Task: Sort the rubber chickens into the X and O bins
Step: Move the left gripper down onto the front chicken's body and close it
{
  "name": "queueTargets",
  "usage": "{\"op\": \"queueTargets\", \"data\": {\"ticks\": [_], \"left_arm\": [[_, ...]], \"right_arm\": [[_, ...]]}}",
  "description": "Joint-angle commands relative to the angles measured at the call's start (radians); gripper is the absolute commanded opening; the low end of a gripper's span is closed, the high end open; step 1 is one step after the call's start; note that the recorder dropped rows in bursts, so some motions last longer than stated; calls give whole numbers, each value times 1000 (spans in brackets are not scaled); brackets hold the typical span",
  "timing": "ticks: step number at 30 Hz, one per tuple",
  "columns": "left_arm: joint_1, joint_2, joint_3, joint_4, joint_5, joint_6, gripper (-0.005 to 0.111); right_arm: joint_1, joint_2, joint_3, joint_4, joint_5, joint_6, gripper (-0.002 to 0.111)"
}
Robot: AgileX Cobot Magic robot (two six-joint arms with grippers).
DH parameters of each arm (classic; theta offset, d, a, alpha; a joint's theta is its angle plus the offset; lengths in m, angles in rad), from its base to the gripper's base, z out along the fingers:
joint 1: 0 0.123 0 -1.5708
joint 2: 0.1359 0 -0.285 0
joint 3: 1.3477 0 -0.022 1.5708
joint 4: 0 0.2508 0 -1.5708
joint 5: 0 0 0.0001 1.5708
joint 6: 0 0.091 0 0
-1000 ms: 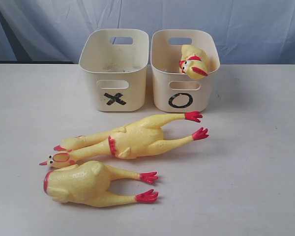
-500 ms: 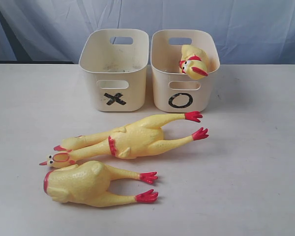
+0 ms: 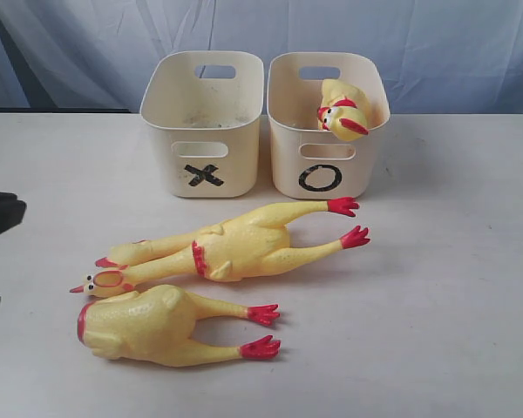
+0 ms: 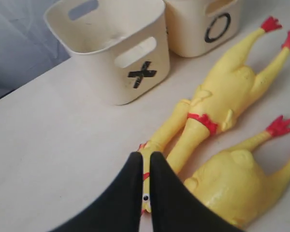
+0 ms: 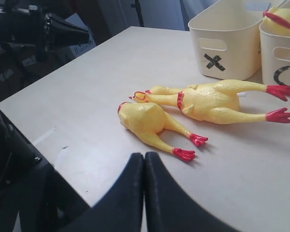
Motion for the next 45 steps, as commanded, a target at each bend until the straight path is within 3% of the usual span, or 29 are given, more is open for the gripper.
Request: {"op": "queueTargets", "data": {"ticks": [1,4,11,20,23,26,29,32,37,45], "left_arm": [[-7,129,-37,-138,52,328,7],[-7,218,-56,-219,101,500,6],[-7,414,-111,-286,268,721,3],[-32,613,-140,-231,293,736,4],[-77,644,-140,-231,270,763,15],[-117,658,-140,-224,232,775,34],[-130,660,-140,-225,208,776,53],[-130,660,-140,-253,188,768,65],[-133,684,-140,-319,155,730,76],[-136,763,-140,-268,155,666,76]], "right_arm": [[-3,-5,5,11,-17,-7,0],[-3,-5,5,34,-19,-7,0],[-3,-5,5,55,-19,-7,0],[-3,-5,5,55,-19,-7,0],[-3,-5,5,55,-19,-7,0],[-3,-5,5,55,-19,-7,0],[-3,-5,5,55,-19,-7,0],[-3,-5,5,55,-19,-7,0],[-3,-5,5,55,-19,-7,0],[-3,-5,5,55,-19,-7,0]]}}
